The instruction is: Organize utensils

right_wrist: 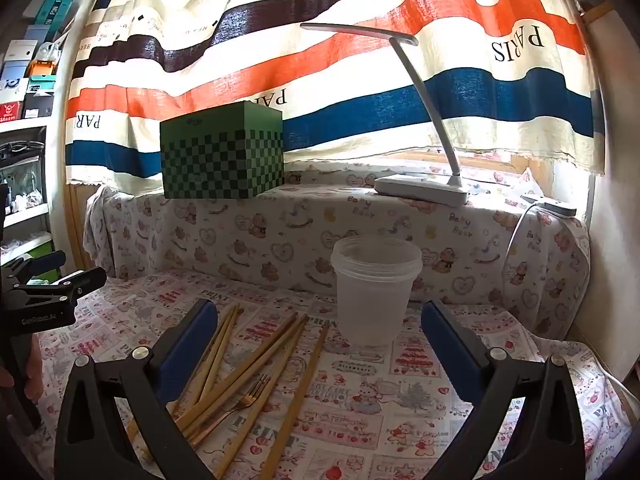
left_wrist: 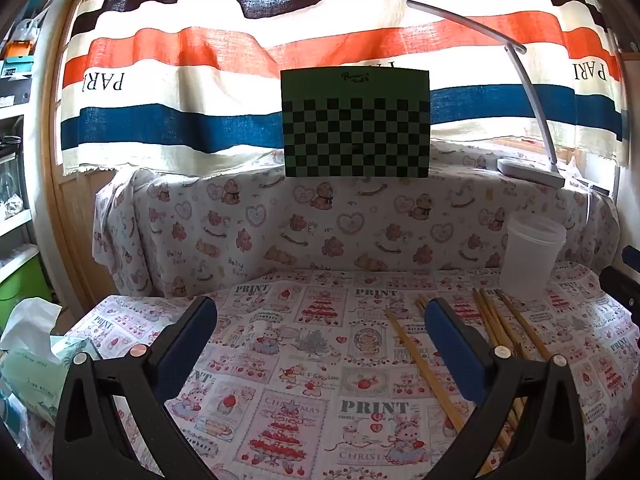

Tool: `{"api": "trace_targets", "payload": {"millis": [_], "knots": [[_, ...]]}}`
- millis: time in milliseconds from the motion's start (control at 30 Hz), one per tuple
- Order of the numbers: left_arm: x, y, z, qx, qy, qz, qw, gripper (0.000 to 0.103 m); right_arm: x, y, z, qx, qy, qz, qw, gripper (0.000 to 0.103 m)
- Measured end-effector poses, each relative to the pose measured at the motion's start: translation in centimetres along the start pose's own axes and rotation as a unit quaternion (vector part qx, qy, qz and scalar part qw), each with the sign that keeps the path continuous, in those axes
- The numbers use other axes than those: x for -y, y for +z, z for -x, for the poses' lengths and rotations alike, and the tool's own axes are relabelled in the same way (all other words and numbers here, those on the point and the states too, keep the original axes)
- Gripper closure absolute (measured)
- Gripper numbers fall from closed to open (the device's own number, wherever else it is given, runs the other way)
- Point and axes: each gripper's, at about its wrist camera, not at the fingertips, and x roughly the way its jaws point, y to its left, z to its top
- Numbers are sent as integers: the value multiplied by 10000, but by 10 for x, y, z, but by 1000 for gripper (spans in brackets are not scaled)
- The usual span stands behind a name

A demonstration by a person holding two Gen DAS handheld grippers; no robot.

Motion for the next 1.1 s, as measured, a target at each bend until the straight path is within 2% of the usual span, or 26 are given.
{"api": "trace_targets", "payload": {"millis": [1100], "knots": [[5, 2, 1, -3, -47, 28, 10000, 0, 6, -1, -2, -10, -44, 11, 10000, 0]]}}
